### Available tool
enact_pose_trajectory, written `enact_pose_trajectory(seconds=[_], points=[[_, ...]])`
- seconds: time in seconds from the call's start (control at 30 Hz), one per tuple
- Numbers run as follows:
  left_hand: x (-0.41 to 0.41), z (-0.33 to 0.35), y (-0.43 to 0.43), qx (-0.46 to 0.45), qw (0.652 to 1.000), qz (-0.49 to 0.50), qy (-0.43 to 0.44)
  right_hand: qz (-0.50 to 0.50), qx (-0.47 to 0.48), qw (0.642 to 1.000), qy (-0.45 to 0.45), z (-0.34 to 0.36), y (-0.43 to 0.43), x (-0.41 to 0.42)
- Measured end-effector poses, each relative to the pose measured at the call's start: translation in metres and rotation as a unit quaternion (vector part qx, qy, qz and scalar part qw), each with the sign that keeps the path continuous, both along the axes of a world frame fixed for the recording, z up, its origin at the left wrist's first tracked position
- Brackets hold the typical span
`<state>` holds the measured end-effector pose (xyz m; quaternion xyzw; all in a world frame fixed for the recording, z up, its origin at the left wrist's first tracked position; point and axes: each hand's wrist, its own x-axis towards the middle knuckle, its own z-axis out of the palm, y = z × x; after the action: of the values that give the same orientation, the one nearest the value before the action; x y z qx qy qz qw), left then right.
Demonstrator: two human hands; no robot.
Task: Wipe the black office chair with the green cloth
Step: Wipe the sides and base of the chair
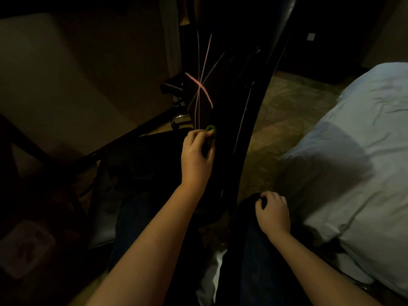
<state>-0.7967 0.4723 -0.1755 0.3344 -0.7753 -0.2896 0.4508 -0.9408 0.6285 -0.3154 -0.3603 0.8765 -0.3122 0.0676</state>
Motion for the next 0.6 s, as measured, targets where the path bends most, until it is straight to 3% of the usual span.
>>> enact_pose_trajectory(seconds=[0.27, 0.6], points=[[0.012, -0.015, 0.009, 0.039, 0.999, 0.019, -0.018, -0.002, 0.003, 1.000, 0.000, 0.001, -0.001, 0.000], [0.016, -0.001, 0.009, 0.024, 0.996, 0.009, -0.081, -0.001, 0.008, 1.000, 0.008, -0.001, -0.003, 0.001]])
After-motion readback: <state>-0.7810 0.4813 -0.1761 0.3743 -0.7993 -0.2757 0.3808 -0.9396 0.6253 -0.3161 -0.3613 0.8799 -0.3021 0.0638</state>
